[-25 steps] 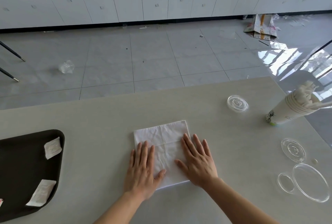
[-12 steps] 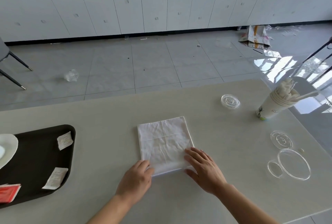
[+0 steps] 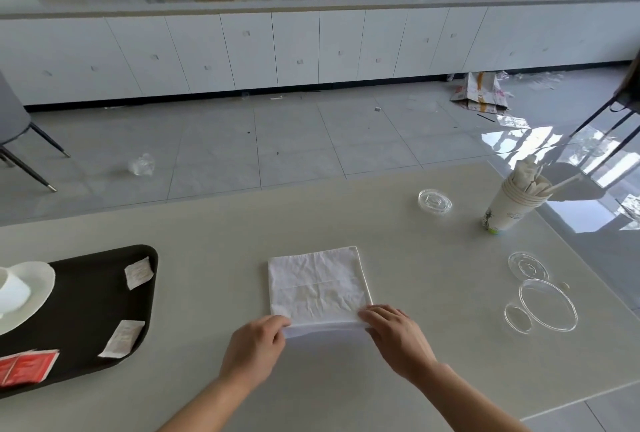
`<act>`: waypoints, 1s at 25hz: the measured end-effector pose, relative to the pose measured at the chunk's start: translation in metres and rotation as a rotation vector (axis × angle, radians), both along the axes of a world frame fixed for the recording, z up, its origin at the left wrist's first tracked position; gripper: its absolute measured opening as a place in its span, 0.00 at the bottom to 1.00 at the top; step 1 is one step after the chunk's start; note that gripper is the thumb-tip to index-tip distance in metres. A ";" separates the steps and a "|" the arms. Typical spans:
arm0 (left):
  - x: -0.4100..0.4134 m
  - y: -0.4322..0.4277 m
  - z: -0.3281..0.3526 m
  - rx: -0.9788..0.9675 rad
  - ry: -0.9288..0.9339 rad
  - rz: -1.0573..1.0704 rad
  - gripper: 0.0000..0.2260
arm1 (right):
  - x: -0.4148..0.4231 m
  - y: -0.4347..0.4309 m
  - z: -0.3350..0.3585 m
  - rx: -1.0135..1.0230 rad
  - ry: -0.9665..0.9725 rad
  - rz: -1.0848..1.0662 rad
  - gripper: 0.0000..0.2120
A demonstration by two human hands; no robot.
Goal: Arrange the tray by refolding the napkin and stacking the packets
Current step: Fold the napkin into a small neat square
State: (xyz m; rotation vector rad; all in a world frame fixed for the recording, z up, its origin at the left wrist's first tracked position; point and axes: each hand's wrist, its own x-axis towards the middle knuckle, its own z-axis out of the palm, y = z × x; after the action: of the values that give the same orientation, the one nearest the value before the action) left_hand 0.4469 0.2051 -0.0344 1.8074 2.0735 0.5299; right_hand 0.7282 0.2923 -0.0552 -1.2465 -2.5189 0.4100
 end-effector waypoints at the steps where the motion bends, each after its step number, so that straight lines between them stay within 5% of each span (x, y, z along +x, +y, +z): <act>1: -0.002 -0.003 -0.001 0.010 -0.034 0.023 0.09 | -0.001 -0.002 0.003 -0.005 0.007 -0.013 0.14; 6: -0.008 -0.030 -0.003 0.059 -0.176 0.035 0.08 | -0.005 -0.011 0.015 -0.091 0.078 -0.106 0.03; 10: -0.008 -0.048 -0.003 -0.053 -0.258 0.010 0.22 | -0.001 -0.019 0.017 -0.155 0.113 -0.125 0.04; 17: -0.001 -0.053 0.002 -0.033 -0.256 0.061 0.13 | 0.004 -0.030 0.023 -0.201 0.130 -0.132 0.02; 25: 0.000 -0.041 0.008 0.015 -0.337 0.213 0.17 | -0.010 -0.016 0.026 -0.220 0.179 -0.166 0.02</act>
State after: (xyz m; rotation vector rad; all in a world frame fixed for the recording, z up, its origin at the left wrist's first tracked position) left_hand 0.4472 0.1639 -0.0259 1.3959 2.0350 0.8444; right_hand 0.7183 0.2762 -0.0288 -1.4162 -2.2480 0.7397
